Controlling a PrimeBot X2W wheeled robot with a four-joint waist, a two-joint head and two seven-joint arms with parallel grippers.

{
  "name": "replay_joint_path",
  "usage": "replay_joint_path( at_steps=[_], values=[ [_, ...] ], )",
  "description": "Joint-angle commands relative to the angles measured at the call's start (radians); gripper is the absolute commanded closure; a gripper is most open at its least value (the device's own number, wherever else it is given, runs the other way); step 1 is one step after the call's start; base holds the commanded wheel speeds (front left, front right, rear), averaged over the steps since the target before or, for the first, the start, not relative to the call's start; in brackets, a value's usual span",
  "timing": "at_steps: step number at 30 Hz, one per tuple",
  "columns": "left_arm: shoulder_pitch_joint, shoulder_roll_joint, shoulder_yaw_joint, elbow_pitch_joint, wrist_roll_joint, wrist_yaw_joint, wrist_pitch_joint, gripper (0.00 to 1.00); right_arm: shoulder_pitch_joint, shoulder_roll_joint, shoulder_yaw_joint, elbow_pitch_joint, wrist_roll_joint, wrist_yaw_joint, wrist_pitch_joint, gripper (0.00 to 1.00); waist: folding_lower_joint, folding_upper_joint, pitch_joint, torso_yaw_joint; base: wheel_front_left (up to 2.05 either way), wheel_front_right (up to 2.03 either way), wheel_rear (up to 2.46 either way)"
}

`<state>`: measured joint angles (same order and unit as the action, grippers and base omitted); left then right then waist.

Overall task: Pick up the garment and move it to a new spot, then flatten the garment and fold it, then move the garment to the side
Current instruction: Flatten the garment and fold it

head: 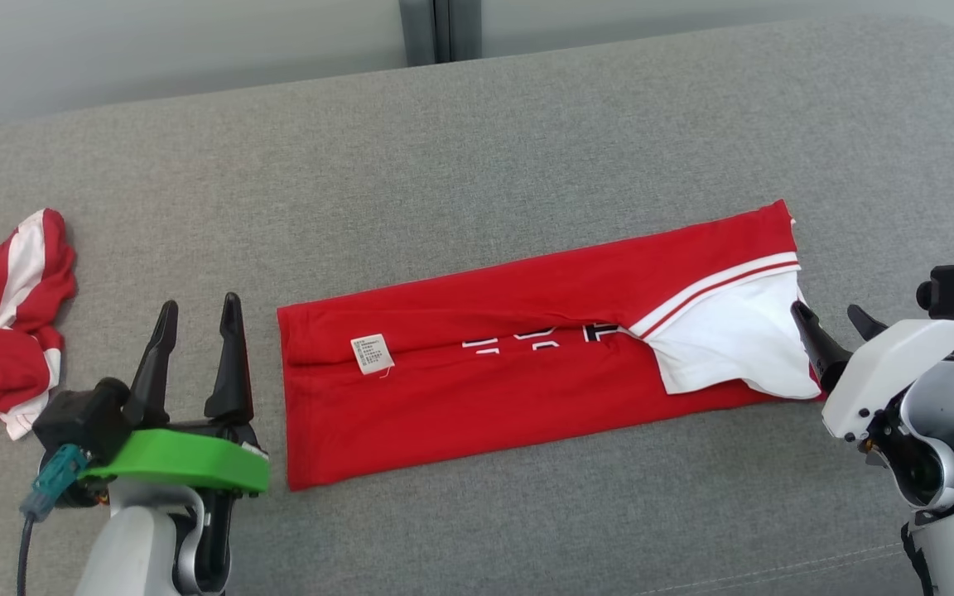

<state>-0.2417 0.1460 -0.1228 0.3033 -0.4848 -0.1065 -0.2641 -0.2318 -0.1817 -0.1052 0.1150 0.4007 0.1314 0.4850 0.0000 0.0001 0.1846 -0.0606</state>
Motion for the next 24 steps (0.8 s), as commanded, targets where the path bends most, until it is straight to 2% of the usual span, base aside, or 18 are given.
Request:
replay_joint_path(
  at_steps=[1,11,12,24],
  values=[
    [0.034,-0.008,0.021,-0.019,0.020,-0.009,0.000,0.00,-0.016,0.003,-0.010,0.019,-0.021,-0.001,0.012,0.00,0.0000,-0.0001,-0.023,0.007,0.00,0.00,0.00],
    [0.170,-0.042,0.119,-0.105,0.089,-0.023,0.000,0.00,-0.117,0.000,-0.062,0.226,-0.091,-0.001,0.057,0.00,0.0000,-0.0001,-0.066,0.036,0.00,0.00,0.00],
    [0.180,-0.041,0.129,-0.111,0.096,-0.023,0.000,0.00,-0.163,-0.005,-0.073,0.309,-0.101,-0.001,0.049,0.00,0.0000,-0.0001,-0.060,0.048,0.00,0.00,0.00],
    [0.115,-0.022,0.087,-0.121,0.082,-0.025,0.000,0.00,-0.342,-0.030,-0.092,0.606,-0.142,-0.001,0.008,0.00,0.0000,-0.0001,0.031,0.112,0.00,0.00,0.00]
  ],
)
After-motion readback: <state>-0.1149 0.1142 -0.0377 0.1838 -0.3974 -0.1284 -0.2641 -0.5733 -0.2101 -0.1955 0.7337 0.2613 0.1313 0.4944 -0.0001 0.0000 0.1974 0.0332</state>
